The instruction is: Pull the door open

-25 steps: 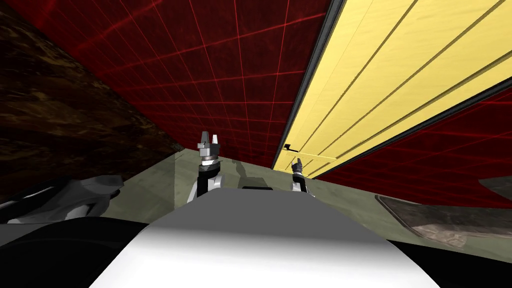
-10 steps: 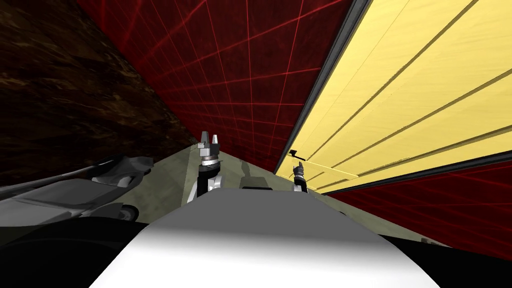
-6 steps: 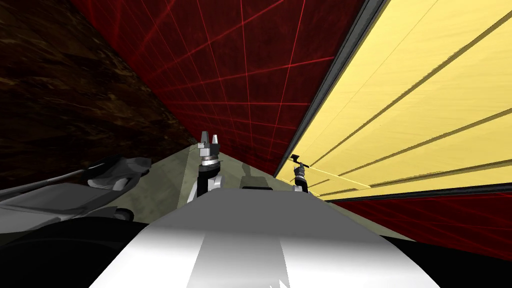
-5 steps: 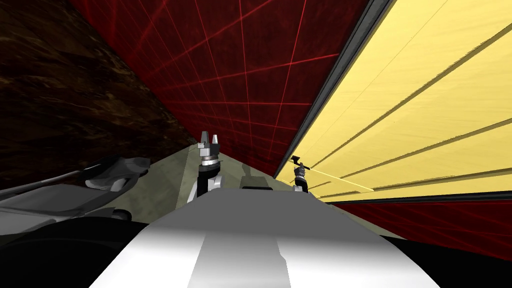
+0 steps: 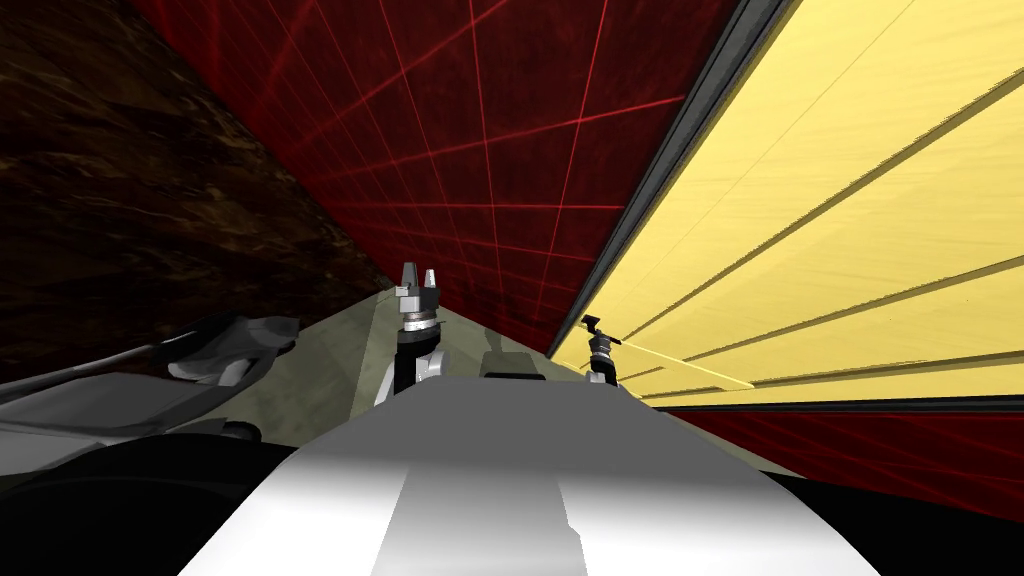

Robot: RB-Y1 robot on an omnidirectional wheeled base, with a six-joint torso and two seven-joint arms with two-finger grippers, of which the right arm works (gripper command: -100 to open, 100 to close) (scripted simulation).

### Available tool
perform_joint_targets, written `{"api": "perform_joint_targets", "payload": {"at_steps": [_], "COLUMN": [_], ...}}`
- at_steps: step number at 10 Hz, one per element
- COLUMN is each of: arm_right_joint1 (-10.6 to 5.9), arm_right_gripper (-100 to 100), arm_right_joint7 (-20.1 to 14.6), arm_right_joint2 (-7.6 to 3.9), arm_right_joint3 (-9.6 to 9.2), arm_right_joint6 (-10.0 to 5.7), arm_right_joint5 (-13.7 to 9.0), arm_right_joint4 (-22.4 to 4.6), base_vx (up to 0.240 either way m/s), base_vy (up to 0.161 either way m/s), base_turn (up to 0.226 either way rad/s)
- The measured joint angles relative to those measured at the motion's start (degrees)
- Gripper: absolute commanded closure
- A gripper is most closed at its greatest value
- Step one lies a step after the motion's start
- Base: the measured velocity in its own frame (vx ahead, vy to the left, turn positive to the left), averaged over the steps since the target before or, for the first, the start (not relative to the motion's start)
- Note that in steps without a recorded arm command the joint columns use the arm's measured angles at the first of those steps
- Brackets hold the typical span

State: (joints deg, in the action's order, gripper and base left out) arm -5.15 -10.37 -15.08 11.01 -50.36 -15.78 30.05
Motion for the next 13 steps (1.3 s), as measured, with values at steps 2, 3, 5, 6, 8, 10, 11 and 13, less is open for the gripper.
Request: {"api": "perform_joint_targets", "payload": {"at_steps": [2, 3, 5, 6, 8, 10, 11, 13], "arm_right_joint1": [0.08, 0.09, 0.26, 0.45, 1.0, 2.03, 2.14, 2.11], "arm_right_gripper": [100, 100, 100, 100, 100, 100, 100, 100], "arm_right_joint7": [0.03, 0.04, -0.88, -1.41, -2.53, -3.79, -4.51, -5.37], "arm_right_joint2": [0.02, 0.03, -0.64, -0.75, -1.05, -1.56, -1.95, -2.2], "arm_right_joint3": [-0.06, -0.07, -0.79, -1.36, -2.58, -3.82, -4.4, -5.16], "arm_right_joint6": [0.13, 0.12, -0.13, -0.18, -0.52, -0.28, -0.52, -0.97], "arm_right_joint5": [0.05, 0.06, 0.55, 0.91, 1.71, 2.52, 2.9, 3.39], "arm_right_joint4": [-0.08, -0.08, 0.27, 0.56, 0.6, 1.81, 1.78, 1.03], "base_vx": [-0.003, -0.103, -0.216, -0.214, -0.216, -0.247, -0.242, -0.126], "base_vy": [0.0, -0.011, -0.054, -0.032, -0.015, -0.026, -0.018, -0.015], "base_turn": [0.002, 0.095, 0.116, 0.1, 0.091, 0.121, 0.097, 0.042]}}
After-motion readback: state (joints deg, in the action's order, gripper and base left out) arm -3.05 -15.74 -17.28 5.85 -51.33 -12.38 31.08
